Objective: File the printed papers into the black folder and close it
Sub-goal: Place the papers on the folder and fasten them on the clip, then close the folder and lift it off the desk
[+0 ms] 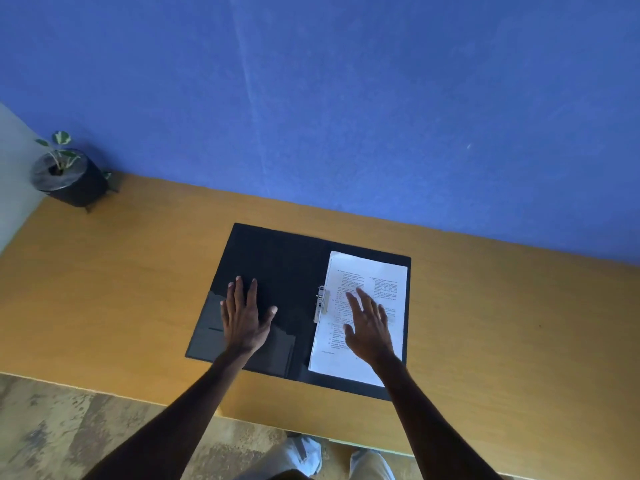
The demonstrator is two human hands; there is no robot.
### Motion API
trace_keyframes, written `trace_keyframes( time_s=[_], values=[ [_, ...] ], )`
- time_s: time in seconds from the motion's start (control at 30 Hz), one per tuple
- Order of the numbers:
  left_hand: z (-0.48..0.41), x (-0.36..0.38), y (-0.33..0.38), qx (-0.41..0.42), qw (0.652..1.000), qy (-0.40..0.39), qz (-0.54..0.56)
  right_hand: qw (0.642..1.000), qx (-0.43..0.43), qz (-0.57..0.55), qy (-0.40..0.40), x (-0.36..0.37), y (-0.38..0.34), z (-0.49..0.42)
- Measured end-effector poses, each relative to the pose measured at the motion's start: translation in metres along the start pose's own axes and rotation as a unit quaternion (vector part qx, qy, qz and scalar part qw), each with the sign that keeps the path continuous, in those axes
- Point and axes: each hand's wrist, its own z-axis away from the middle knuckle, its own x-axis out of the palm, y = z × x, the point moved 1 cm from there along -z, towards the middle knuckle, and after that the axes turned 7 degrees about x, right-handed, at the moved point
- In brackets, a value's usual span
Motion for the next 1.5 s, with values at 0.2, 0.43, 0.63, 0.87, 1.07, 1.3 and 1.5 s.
trace_keyframes(
  time_s=[0.2, 0.43, 0.63, 0.87, 1.07, 1.3, 1.5],
  values=[
    [-0.005, -0.029, -0.049, -0.102, 0.991, 0.077, 0.051, 0.994, -0.106, -0.006, -0.017, 0.009, -0.067, -0.005],
    [-0.013, -0.044, -0.067, -0.116, 0.991, 0.045, 0.051, 0.982, -0.173, 0.039, -0.065, 0.015, -0.126, -0.025],
    [-0.009, -0.035, -0.059, -0.093, 0.995, 0.047, 0.007, 0.982, -0.156, 0.049, -0.099, 0.024, -0.141, -0.028],
    [-0.031, -0.05, -0.072, -0.121, 0.988, 0.089, 0.031, 0.98, -0.157, 0.052, -0.108, 0.027, -0.141, -0.029],
    [-0.036, -0.057, -0.078, -0.117, 0.988, 0.097, 0.013, 0.979, -0.159, 0.04, -0.125, 0.023, -0.137, -0.033],
    [-0.028, -0.062, -0.075, -0.086, 0.986, 0.135, 0.042, 0.982, -0.157, 0.01, -0.108, 0.019, -0.136, -0.032],
    [-0.025, -0.072, -0.07, -0.102, 0.979, 0.154, 0.082, 0.982, -0.155, 0.008, -0.105, 0.019, -0.136, -0.017]
  ],
)
